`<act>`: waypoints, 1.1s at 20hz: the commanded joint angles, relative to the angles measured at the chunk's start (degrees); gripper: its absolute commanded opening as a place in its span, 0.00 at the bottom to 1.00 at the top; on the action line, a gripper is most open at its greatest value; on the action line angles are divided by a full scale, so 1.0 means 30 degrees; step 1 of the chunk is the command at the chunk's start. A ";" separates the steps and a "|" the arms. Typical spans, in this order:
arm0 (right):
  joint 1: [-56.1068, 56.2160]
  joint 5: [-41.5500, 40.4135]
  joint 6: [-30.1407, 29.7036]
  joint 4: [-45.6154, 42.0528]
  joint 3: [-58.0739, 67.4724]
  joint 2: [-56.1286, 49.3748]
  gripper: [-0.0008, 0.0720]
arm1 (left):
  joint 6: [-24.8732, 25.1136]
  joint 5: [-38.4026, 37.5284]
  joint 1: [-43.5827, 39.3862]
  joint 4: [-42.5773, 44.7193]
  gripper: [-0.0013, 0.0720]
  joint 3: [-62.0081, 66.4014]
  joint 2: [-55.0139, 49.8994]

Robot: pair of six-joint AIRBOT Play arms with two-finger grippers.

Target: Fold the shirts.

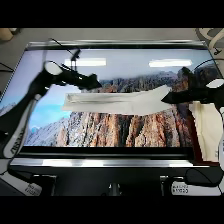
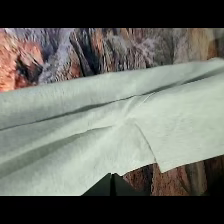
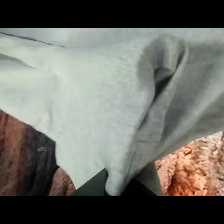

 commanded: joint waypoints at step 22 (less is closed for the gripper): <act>0.9194 -0.5064 0.3038 0.2769 0.0131 0.2892 0.03 | 0.1406 0.3504 0.0743 -0.1144 0.06 0.0328 0.3657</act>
